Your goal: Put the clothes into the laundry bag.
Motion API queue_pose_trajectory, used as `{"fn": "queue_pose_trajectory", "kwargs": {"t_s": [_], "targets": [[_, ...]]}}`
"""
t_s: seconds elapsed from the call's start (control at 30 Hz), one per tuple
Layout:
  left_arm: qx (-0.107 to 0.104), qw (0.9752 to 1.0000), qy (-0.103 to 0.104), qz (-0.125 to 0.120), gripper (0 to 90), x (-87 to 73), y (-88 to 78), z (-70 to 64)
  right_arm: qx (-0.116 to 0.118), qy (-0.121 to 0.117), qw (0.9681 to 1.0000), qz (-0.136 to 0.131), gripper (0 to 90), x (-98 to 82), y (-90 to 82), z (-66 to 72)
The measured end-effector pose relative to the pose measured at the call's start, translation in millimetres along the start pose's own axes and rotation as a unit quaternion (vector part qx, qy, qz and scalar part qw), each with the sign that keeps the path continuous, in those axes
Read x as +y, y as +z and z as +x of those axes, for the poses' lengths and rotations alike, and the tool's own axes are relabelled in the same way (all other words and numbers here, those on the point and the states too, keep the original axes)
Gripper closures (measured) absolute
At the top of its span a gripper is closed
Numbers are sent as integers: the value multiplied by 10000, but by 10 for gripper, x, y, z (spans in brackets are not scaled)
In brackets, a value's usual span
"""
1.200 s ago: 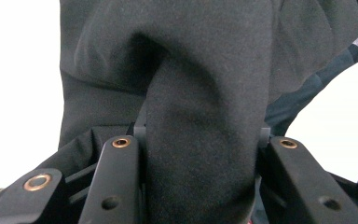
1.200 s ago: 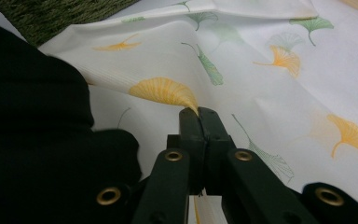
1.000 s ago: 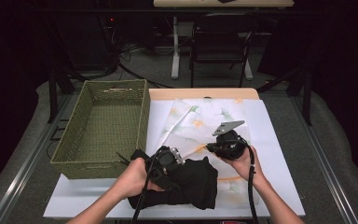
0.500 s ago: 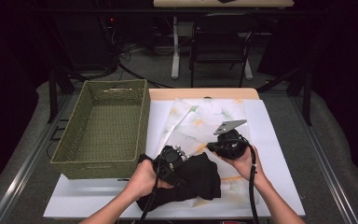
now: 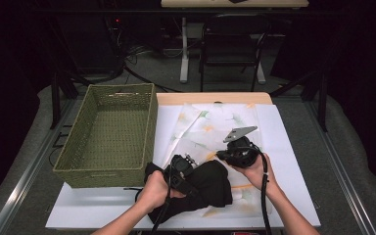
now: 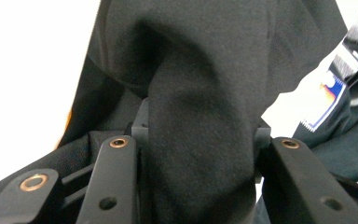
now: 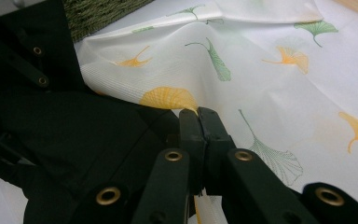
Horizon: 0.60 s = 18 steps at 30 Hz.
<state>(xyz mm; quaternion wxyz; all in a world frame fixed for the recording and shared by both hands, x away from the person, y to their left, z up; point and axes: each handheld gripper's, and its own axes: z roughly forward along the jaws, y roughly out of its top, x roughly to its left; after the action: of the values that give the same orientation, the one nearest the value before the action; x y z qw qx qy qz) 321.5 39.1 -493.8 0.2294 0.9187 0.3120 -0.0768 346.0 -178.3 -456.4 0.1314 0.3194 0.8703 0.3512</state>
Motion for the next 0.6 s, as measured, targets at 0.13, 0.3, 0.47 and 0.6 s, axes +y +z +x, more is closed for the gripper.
{"fn": "queue_pose_trajectory", "kwargs": {"t_s": [0.13,0.3,0.47,0.6], "targets": [[70,9993,-213,-309,604,36,-88,-3,-24,-13,10000,-85,899,27,-52,16],[257,9982,-365,-401,571,103,-6,-5,-18,9,9999,-131,898,33,-69,19],[260,9983,-293,-422,406,89,69,-15,-10,24,10000,-44,898,-6,-31,-1],[262,9990,-106,-358,314,42,-16,-14,0,36,10000,-56,897,-9,-41,-8]]}}
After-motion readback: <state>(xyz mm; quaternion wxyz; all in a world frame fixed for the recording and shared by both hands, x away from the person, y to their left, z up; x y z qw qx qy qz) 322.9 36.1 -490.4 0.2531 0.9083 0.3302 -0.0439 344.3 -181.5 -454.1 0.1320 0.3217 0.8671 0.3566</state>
